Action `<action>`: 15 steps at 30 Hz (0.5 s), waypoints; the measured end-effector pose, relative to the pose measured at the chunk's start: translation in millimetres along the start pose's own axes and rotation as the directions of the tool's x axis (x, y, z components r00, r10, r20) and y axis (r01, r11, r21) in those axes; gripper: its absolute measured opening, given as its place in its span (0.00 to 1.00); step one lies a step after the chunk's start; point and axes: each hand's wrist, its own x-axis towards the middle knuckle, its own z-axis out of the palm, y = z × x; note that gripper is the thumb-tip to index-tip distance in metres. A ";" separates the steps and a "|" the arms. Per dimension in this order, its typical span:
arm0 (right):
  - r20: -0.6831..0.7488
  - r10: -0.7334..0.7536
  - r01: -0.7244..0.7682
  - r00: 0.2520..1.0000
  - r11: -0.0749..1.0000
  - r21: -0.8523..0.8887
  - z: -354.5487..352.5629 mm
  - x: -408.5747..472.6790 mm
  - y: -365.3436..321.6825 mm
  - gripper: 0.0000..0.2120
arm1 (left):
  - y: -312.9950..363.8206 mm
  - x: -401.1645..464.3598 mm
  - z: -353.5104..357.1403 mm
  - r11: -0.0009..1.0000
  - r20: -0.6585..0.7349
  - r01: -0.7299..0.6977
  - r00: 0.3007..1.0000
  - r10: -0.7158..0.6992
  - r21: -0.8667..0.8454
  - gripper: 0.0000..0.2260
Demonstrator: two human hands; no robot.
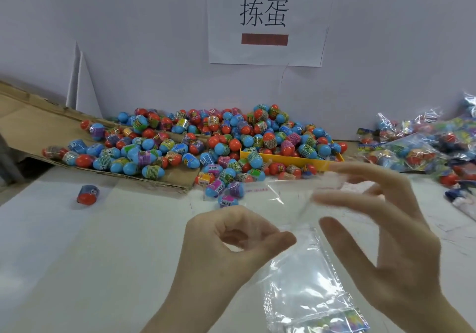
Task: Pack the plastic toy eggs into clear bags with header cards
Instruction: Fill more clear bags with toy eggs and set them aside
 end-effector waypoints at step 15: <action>0.405 0.585 -0.703 0.703 0.482 0.523 34.4 -21.3 -36.4 0.50 | -28.4 -9.1 3.2 0.269 -0.013 -0.315 0.627 0.779 0.910 0.07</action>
